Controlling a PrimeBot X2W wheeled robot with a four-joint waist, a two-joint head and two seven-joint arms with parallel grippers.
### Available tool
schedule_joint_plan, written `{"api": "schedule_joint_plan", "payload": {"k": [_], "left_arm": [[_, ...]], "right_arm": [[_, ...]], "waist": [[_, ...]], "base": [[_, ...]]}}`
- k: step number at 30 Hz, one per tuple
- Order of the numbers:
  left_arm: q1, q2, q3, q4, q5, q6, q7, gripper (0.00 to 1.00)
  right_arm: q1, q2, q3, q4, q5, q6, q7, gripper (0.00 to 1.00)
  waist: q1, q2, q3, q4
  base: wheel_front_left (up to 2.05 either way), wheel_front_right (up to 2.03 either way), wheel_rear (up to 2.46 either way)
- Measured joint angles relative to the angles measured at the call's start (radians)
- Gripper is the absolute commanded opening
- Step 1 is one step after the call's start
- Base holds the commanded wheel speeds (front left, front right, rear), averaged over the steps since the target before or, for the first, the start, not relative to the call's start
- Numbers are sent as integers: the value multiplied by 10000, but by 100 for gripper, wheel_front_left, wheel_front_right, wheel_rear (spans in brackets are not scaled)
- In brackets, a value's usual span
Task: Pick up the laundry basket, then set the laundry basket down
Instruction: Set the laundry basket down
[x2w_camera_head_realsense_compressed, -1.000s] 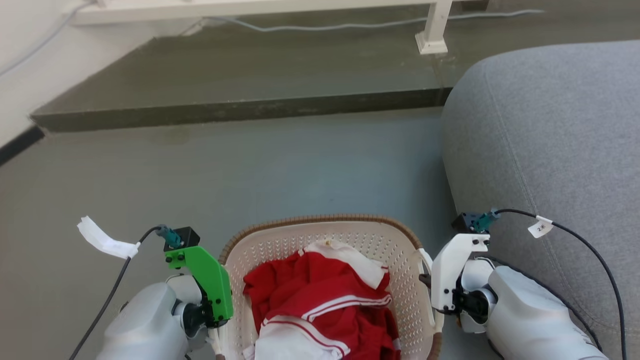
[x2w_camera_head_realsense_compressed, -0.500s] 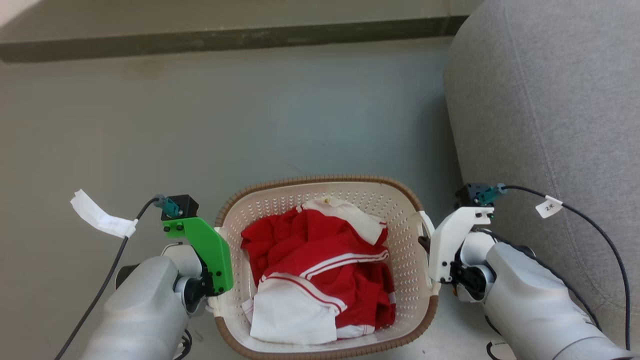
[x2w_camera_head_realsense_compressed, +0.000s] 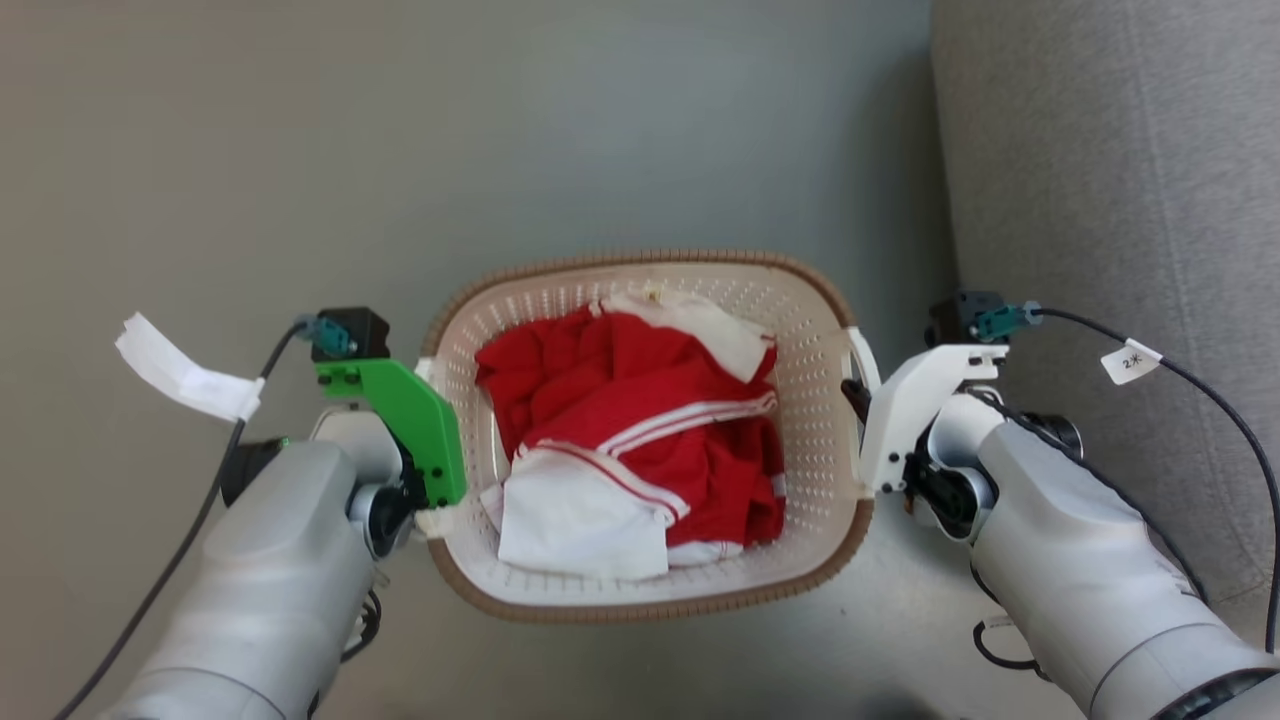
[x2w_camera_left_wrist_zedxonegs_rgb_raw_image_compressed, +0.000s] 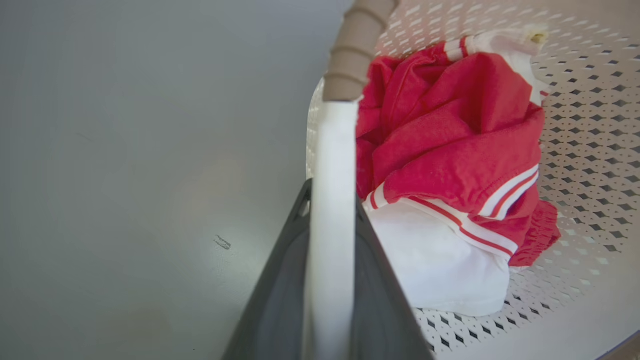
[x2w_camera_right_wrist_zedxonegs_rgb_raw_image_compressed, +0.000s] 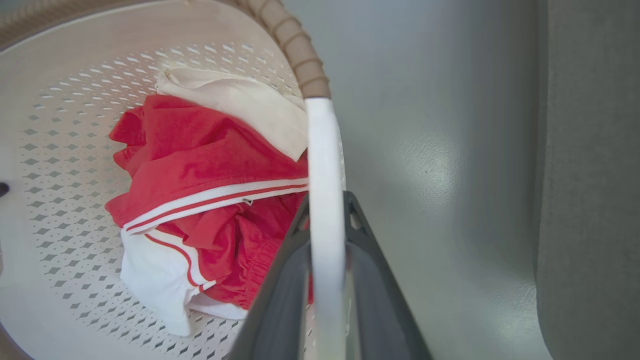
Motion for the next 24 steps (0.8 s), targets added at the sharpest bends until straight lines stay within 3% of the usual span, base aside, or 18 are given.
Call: {"api": "schedule_joint_plan", "payload": {"k": [24], "left_arm": [[-1301, 2, -180, 35, 621, 159, -1553, 0]], "right_arm": [[-1017, -186, 144, -79, -535, 109, -1532, 0]], "waist": [[0, 0, 2845, 433]], "base": [[0, 0, 0]]}}
